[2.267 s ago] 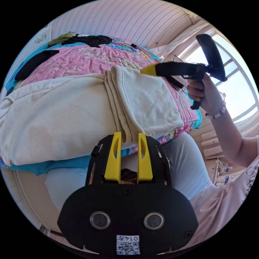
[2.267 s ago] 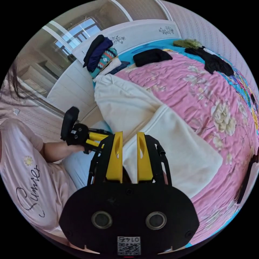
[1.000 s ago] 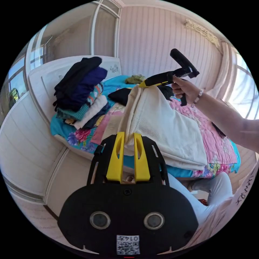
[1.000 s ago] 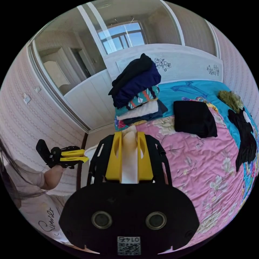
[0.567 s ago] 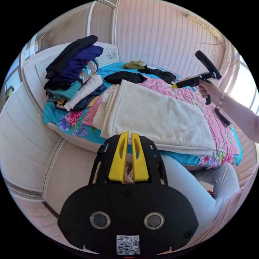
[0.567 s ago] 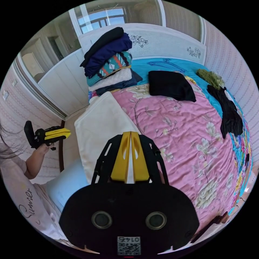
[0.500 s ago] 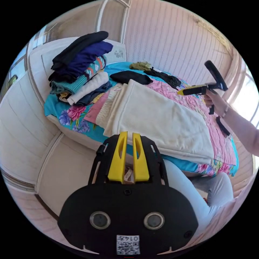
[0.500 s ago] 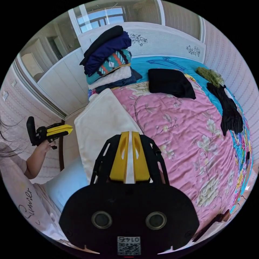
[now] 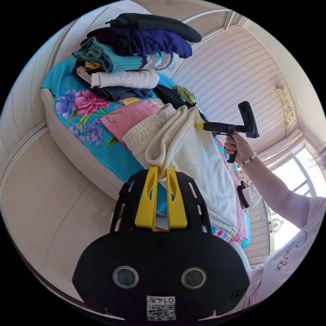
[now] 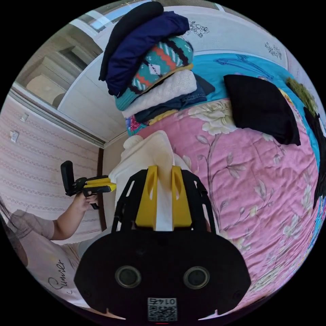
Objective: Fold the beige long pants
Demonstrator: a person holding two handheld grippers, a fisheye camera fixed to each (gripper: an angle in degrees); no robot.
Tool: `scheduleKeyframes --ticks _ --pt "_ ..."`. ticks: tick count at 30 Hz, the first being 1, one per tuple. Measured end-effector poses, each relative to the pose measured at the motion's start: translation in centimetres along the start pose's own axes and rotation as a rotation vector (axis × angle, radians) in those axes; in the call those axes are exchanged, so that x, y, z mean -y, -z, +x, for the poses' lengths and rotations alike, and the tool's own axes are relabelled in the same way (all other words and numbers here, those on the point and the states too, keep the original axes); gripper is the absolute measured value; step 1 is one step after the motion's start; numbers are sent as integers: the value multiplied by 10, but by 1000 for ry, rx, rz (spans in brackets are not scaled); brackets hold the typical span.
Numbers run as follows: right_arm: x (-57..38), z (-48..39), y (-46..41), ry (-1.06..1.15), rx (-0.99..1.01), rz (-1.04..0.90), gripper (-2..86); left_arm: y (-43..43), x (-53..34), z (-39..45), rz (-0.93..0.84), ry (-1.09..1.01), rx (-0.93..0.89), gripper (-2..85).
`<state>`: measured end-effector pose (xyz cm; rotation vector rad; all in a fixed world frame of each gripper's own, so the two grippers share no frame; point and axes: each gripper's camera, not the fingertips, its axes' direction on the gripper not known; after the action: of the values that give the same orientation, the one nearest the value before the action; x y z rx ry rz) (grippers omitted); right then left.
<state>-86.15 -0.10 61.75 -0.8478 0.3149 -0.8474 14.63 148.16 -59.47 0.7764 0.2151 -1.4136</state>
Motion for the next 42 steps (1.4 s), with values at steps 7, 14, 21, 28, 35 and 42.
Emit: scheduleKeyframes --ticks 7,14,21,28,35,42 --pt "28 -20 14 83 -44 89 71 -11 10 1 -29 -21 235 58" --pt "-23 -13 32 62 -168 82 46 10 -28 46 78 -129 313 58" --pt "-104 -19 19 115 -324 -81 -8 -53 -70 159 -187 -627 33 -7" --pt "-84 -7 -67 80 -332 -230 -9 -180 -105 198 -477 -656 103 -10" --pt "-116 41 -83 -50 -168 -190 -9 -197 -123 232 -493 -725 114 -5" --pt "-254 78 13 -199 -76 205 -3 -170 -184 343 -366 -1007 -1 76"
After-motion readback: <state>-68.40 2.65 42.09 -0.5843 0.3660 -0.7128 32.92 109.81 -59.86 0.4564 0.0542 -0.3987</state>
